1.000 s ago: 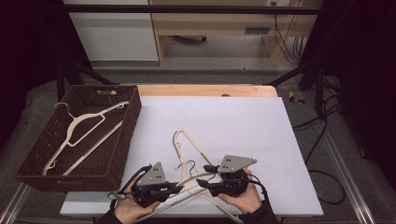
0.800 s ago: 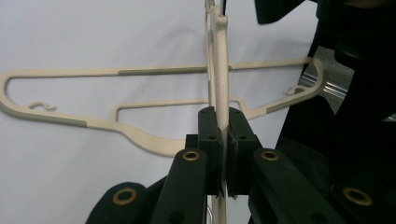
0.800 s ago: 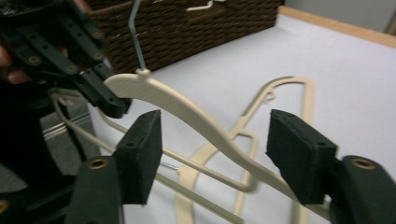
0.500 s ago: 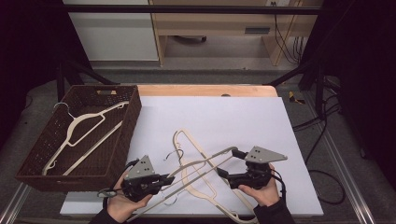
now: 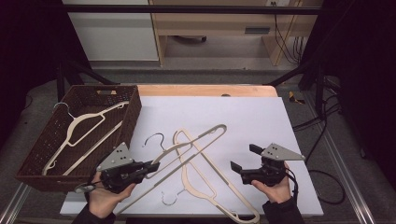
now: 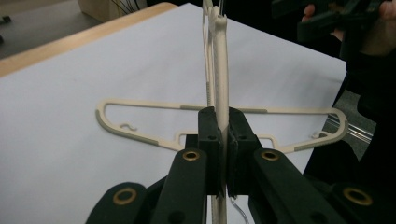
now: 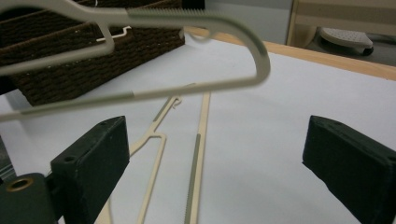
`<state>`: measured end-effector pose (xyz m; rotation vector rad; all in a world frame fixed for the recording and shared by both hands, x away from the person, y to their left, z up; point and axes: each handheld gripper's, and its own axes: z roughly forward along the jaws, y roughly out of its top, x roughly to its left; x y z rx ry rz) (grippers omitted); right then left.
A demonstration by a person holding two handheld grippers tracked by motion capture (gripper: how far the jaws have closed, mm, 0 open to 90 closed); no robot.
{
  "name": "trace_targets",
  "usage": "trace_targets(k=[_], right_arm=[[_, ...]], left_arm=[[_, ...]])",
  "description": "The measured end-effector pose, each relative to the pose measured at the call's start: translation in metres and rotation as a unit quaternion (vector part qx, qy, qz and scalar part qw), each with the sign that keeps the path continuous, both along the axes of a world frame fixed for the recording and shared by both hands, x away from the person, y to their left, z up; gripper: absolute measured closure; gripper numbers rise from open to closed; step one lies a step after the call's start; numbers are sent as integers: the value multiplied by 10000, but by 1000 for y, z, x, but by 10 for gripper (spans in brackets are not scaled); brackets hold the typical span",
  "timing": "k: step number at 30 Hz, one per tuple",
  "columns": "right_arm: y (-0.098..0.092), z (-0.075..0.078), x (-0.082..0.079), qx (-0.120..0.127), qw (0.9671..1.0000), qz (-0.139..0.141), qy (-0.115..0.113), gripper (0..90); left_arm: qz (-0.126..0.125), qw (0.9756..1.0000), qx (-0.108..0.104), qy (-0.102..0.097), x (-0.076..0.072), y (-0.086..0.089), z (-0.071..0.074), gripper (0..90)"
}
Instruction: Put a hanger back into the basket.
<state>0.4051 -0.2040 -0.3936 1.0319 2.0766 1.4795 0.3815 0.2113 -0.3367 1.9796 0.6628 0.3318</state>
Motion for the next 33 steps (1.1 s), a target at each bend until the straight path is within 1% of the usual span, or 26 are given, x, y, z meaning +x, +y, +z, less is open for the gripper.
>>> trace_targets(k=[1, 6, 7, 8, 9, 10, 11, 13, 16, 18, 19, 21, 22, 23, 26, 27, 28, 32, 33], right_arm=[[0, -2, 1, -13, 10000, -52, 22, 59], [-4, -3, 1, -62, 9999, -100, -3, 59], [-5, -4, 1, -64, 9999, -107, 2, 59], [-5, -4, 0, -60, 9999, -108, 9, 58], [-6, -4, 0, -55, 9999, -116, 20, 58], [-6, -4, 0, -55, 9999, -116, 20, 58], [-6, -4, 0, -68, 9999, -122, 21, 57], [-7, -4, 0, -86, 9999, -141, 7, 55], [-8, -4, 0, -92, 9998, -158, -1, 54], [-8, -3, -1, -94, 9998, -165, -5, 54], [-8, -3, -1, -94, 9998, -165, -5, 54], [-9, -3, -1, -73, 9998, -191, -19, 54], [-9, -3, -1, -73, 9998, -197, -23, 54], [-10, -2, -1, -64, 9998, -203, -24, 54], [-10, -3, -1, -73, 9998, -210, -21, 54], [-10, -3, -1, -80, 9998, -205, -17, 54], [-9, -3, -1, -95, 9997, -209, -16, 54], [-9, -3, -1, -125, 9998, -166, -6, 55], [-9, -3, -1, -125, 9998, -166, -6, 55]], left_arm=[[13, 10000, 7, -33, 0, 2, 5, 864], [101, 9998, 18, -157, 8, 14, 31, 864], [118, 9997, -25, -207, 11, 19, 40, 864], [116, 9996, -35, -237, 13, 22, 45, 864], [97, 9996, -31, -267, 14, 24, 49, 865], [97, 9996, -31, -267, 14, 24, 49, 864], [83, 9994, 10, -328, 17, 27, 53, 864], [99, 9994, 44, -340, 20, 32, 59, 864], [193, 9989, 93, -414, 26, 40, 68, 864], [279, 9983, 81, -509, 32, 50, 77, 864], [279, 9983, 81, -509, 32, 50, 77, 864], [350, 9981, 36, -515, 39, 59, 82, 865], [383, 9978, 73, -538, 41, 63, 84, 864], [431, 9977, 44, -529, 47, 70, 86, 865], [529, 9971, 4, -541, 56, 85, 89, 865], [529, 9971, 4, -541, 56, 85, 89, 865], [610, 9967, -3, -544, 63, 95, 89, 865], [809, 9951, 137, -544, 77, 116, 87, 865], [809, 9951, 137, -544, 77, 116, 87, 865]])
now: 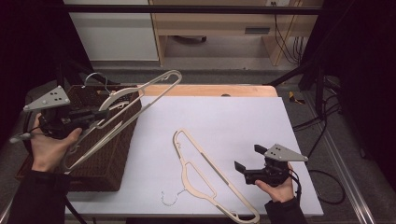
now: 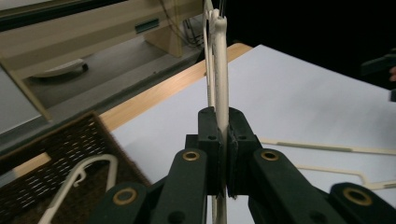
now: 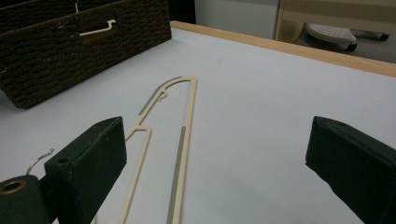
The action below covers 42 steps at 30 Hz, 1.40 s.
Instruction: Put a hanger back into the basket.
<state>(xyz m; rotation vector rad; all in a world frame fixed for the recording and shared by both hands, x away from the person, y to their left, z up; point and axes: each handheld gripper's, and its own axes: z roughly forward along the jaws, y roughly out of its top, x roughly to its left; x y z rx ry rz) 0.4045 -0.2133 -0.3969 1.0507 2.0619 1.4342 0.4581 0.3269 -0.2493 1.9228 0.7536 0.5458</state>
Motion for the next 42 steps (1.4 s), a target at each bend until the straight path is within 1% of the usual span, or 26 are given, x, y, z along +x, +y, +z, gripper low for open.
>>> trace_targets(k=[1, 2, 3, 4, 6, 7, 9, 11, 13, 14, 16, 18, 20, 22, 24, 25, 27, 31, 32, 33, 34, 35, 37, 38, 39, 42], right_arm=[[0, 0, 0, 1, 10000, 15, -11, 54], [0, 0, 0, 1, 10000, 15, -11, 54], [1, 0, 0, 8, 10000, 4, 2, 54], [1, 0, 0, 8, 10000, 4, 2, 54], [1, -1, 1, -3, 10000, 7, -1, 54], [1, -1, 1, 4, 10000, -11, 3, 55], [2, -1, 1, -6, 10000, -3, 21, 54], [2, -1, 1, -11, 10000, -18, 25, 54], [2, -1, 1, -6, 10000, -14, 28, 54], [2, -1, 1, -6, 10000, -14, 28, 54], [2, -1, 1, 14, 10000, -9, 28, 54], [2, -1, 1, 12, 10000, -10, 30, 54], [1, -1, 1, 4, 10000, 1, 34, 54], [2, -2, 1, -3, 10000, -12, 43, 54], [2, -2, 2, -7, 10000, 8, 43, 54], [3, -3, 2, -12, 10000, 8, 57, 53], [3, -3, 2, -13, 10000, 11, 54, 53], [4, -3, 2, -27, 10000, 23, 67, 53], [4, -4, 2, -27, 10000, 15, 71, 54], [4, -4, 2, -27, 10000, 15, 71, 54], [4, -4, 2, -28, 10000, 25, 70, 54], [4, -4, 2, -28, 10000, 25, 70, 54], [4, -4, 2, -19, 10000, 15, 70, 54], [4, -4, 2, -19, 10000, 15, 70, 54], [4, -4, 3, -25, 10000, 26, 65, 54], [5, -4, 2, -26, 10000, 42, 87, 54]], left_arm=[[104, 9999, 38, -32, 6, 11, -1, 865], [104, 9999, 38, -32, 6, 11, -1, 865], [181, 9998, 20, -16, 11, 21, -2, 865], [181, 9998, 20, -16, 11, 21, -2, 865], [304, 9995, 72, 66, 17, 31, -4, 865], [354, 9993, 111, 96, 19, 34, -5, 865], [491, 9984, 256, 105, 23, 43, -7, 865], [537, 9982, 227, 119, 27, 51, -9, 865], [536, 9984, 91, 144, 30, 62, -14, 865], [536, 9984, 91, 144, 30, 62, -14, 865], [573, 9981, 77, 210, 33, 70, -17, 865], [636, 9975, 148, 261, 36, 77, -20, 865], [715, 9969, 149, 292, 38, 86, -24, 865], [761, 9966, 54, 308, 39, 94, -28, 865], [799, 9962, 13, 350, 39, 101, -31, 865], [848, 9956, 32, 395, 40, 107, -36, 865], [880, 9952, 47, 426, 40, 110, -38, 865], [966, 9940, 79, 510, 40, 118, -49, 865], [984, 9935, 89, 557, 40, 120, -52, 865], [984, 9935, 89, 557, 40, 120, -52, 865], [971, 9933, 157, 611, 40, 123, -56, 865], [971, 9933, 157, 611, 40, 123, -56, 865], [941, 9929, 171, 702, 39, 125, -63, 865], [941, 9929, 171, 702, 39, 125, -63, 866], [921, 9928, 187, 736, 39, 126, -67, 866], [905, 9918, 294, 853, 39, 127, -75, 866]])
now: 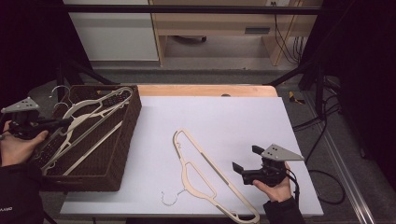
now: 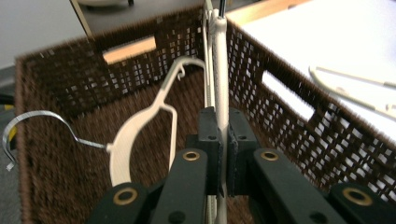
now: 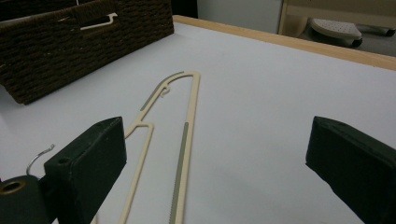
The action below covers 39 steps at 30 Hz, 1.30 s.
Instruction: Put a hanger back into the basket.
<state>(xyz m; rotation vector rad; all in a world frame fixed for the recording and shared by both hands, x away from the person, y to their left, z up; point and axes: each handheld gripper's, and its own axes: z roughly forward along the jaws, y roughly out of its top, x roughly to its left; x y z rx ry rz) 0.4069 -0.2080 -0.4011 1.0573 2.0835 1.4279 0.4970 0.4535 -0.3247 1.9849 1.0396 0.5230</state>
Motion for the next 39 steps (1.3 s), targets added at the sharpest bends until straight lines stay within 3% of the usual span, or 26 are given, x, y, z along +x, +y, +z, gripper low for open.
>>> trace_targets(k=[6, 8, 14, 15, 19, 21, 22, 26, 29, 31, 32, 33, 34, 36, 37, 39], right_arm=[[0, 0, 0, 4, 10000, -2, -7, 54], [1, 0, 0, -10, 10000, 20, -1, 53], [2, 0, 0, -34, 10000, 41, -3, 53], [2, -1, 0, -43, 10000, 17, -7, 53], [2, 0, 0, -28, 10000, 22, -7, 53], [2, 0, 0, -26, 10000, 16, -18, 53], [2, 0, 0, -27, 10000, 11, -17, 53], [2, 0, 0, -33, 10000, 14, -16, 53], [2, 0, 0, -31, 10000, 11, -20, 53], [2, 0, -1, -32, 10000, 15, -27, 53], [2, 0, -1, -35, 10000, 15, -22, 53], [2, 1, -1, -24, 10000, 21, -22, 54], [2, 1, -1, -24, 10000, 28, -24, 54], [2, 1, -1, -16, 10000, 35, -44, 54], [2, 1, -1, -17, 10000, 31, -40, 54], [2, 1, -1, -15, 10000, 43, -40, 54]], left_arm=[[-19, 9998, -52, 200, 1, -5, -20, 866], [50, 9992, -138, 360, 3, -8, -30, 865], [237, 9975, -243, 621, 5, -5, -41, 862], [256, 9965, -154, 780, 7, -8, -46, 857], [321, 9953, -14, 915, 11, -13, -50, 856], [461, 9941, -15, 986, 12, -10, -52, 847], [667, 9924, -25, 1029, 11, -9, -52, 844], [955, 9913, 40, 909, 8, -6, -49, 730], [1268, 9899, -54, 636, 0, -2, -41, 677], [1406, 9892, -287, 308, -11, 2, -27, 625], [1406, 9892, -287, 308, -11, 2, -27, 614], [1403, 9895, -333, 66, -20, 0, -17, 592], [1403, 9895, -333, 66, -20, 0, -17, 578], [1325, 9897, -448, -320, -33, -10, -5, 543], [1325, 9897, -448, -320, -33, -10, -5, 530], [1127, 9896, -602, -652, -45, -25, 7, 491]])
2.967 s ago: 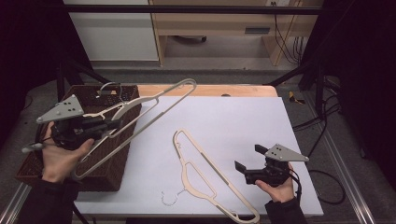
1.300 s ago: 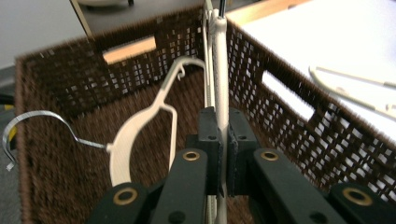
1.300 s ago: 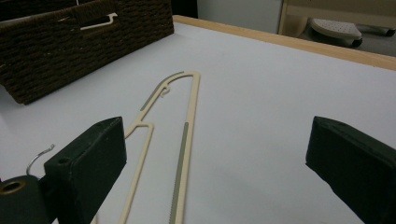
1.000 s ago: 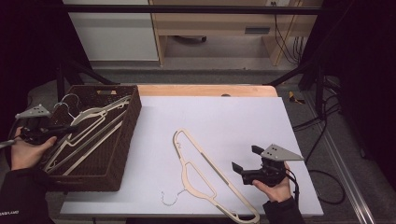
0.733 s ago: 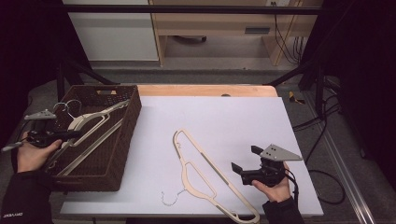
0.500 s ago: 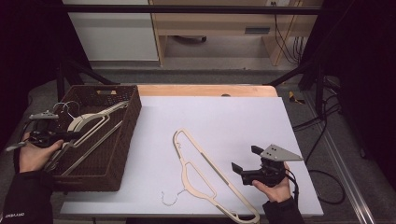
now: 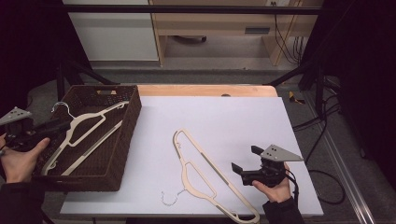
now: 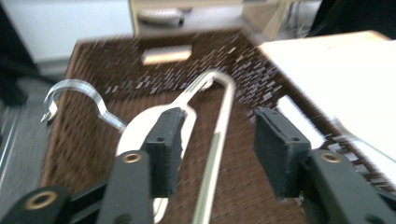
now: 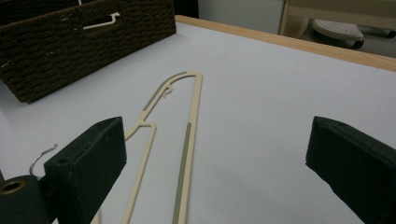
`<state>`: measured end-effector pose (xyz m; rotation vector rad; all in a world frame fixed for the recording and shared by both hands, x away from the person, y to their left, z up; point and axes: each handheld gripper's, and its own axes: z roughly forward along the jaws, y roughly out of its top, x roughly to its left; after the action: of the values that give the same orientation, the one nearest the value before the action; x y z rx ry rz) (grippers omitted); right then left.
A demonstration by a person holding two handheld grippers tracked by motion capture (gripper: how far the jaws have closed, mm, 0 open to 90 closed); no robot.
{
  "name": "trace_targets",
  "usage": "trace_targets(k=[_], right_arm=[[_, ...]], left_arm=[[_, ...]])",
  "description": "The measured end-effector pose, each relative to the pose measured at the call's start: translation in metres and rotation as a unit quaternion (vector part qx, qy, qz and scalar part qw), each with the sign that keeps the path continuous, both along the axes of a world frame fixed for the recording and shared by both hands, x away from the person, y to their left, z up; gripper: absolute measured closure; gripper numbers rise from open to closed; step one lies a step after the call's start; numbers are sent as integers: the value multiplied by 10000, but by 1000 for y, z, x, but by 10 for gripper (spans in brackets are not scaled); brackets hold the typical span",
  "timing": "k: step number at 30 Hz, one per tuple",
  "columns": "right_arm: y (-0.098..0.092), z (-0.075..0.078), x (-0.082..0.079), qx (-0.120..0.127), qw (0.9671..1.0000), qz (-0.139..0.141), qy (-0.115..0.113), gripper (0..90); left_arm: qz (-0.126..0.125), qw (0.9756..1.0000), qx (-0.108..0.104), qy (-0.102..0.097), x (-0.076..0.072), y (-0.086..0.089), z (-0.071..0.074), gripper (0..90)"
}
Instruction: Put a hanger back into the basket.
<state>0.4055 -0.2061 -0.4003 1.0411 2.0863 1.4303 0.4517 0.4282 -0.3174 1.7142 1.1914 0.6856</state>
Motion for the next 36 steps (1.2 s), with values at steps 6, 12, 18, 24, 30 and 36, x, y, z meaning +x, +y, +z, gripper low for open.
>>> trace_targets(k=[6, 12, 18, 24, 30, 36], right_arm=[[-1, 1, -1, 26, 10000, 25, -39, 54], [-1, 2, -2, 75, 10000, -2, -61, 54], [-2, 2, -2, 130, 9999, 7, -89, 54], [-2, 1, -1, 127, 9999, 9, -81, 54], [-3, 2, -2, 147, 9999, 4, -88, 54], [-4, 1, -2, 161, 9998, -11, -67, 55]], left_arm=[[-296, 9978, -259, -535, -18, -32, 12, 346], [-565, 9942, -385, -832, -29, -63, 9, 198], [-973, 9894, -466, -968, -42, -108, -1, 83], [-1273, 9867, -454, -907, -46, -143, -15, 67], [-1655, 9833, -204, -729, -54, -182, -36, 66], [-1849, 9812, 6, -561, -57, -204, -51, 63]])
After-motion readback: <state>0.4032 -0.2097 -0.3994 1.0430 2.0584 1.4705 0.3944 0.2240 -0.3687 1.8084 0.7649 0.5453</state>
